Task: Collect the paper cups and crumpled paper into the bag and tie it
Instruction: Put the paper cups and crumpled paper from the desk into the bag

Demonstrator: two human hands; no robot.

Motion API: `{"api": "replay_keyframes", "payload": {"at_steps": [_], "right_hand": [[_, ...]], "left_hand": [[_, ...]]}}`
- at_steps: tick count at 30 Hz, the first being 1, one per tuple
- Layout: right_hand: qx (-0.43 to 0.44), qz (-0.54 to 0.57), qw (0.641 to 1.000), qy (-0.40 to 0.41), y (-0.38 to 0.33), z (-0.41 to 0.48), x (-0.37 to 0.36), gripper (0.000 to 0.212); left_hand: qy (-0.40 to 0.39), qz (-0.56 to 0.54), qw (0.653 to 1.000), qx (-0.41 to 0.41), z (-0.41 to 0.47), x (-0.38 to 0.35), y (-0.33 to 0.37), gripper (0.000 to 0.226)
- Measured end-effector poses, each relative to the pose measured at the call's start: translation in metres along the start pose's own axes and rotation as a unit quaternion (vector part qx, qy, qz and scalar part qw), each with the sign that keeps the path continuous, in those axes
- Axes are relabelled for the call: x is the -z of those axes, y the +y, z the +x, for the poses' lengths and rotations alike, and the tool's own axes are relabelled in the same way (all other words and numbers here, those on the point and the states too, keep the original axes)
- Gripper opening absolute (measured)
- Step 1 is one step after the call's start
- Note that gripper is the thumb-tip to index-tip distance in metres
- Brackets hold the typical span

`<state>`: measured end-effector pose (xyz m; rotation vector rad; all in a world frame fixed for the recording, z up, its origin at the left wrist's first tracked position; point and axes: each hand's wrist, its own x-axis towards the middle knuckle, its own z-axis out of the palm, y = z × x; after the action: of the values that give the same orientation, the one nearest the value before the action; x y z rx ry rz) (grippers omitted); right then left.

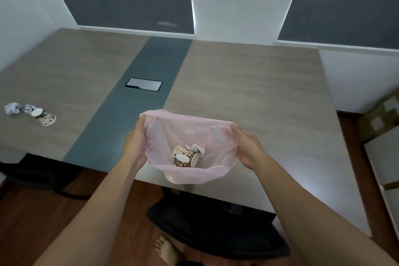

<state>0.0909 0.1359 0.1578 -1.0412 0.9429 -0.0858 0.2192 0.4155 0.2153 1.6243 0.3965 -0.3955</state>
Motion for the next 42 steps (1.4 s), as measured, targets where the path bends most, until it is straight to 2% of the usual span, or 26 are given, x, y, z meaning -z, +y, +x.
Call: {"api": "replay_keyframes", "payload": {"at_steps": [5,9,13,17,20,24,26,27,30,32,35,37,42], "right_hand": [[0.003,0.028,0.998,0.051,0.015,0.021,-0.069,0.025],[0.039,0.042,0.997,0.058,0.002,0.036,-0.105,0.031],[0.054,0.02,0.997,0.054,-0.01,0.056,-0.121,0.028],[0.02,-0.018,0.997,0.078,-0.014,0.091,-0.115,0.04],[0.032,-0.162,0.975,0.146,-0.002,0.136,-0.099,0.036],[0.028,-0.39,0.907,0.159,0.027,0.19,-0.077,0.065],[0.015,-0.458,0.875,0.154,0.043,0.219,-0.068,0.079],[0.006,-0.476,0.866,0.152,0.047,0.228,-0.069,0.08],[-0.028,-0.512,0.847,0.138,0.058,0.239,-0.07,0.063],[-0.021,-0.533,0.837,0.122,0.071,0.236,-0.07,0.055],[0.001,-0.515,0.846,0.137,0.097,0.222,-0.069,0.037],[0.013,-0.476,0.866,0.152,0.107,0.205,-0.071,0.029],[0.038,-0.276,0.931,0.236,0.094,0.147,-0.098,0.03]], "left_hand": [[-0.042,0.031,0.999,-0.01,0.064,0.043,0.038,0.048],[-0.065,0.049,0.995,-0.055,0.101,0.054,0.071,0.049],[-0.068,0.065,0.993,-0.068,0.129,0.051,0.08,0.051],[-0.076,0.086,0.993,-0.031,0.15,0.043,0.062,0.056],[-0.076,0.112,0.991,-0.004,0.168,0.037,0.044,0.072],[-0.064,0.134,0.989,0.012,0.188,0.025,0.026,0.085],[-0.06,0.133,0.989,0.017,0.196,0.021,0.018,0.087],[-0.063,0.13,0.989,0.017,0.199,0.019,0.014,0.087],[-0.063,0.12,0.991,0.017,0.203,0.022,0.006,0.078],[-0.063,0.112,0.992,0.014,0.202,0.025,0.001,0.073],[-0.06,0.101,0.993,0.017,0.2,0.026,-0.003,0.061],[-0.064,0.097,0.993,0.026,0.2,0.024,-0.004,0.055],[-0.104,0.095,0.989,0.035,0.205,0.017,0.005,0.045]]}}
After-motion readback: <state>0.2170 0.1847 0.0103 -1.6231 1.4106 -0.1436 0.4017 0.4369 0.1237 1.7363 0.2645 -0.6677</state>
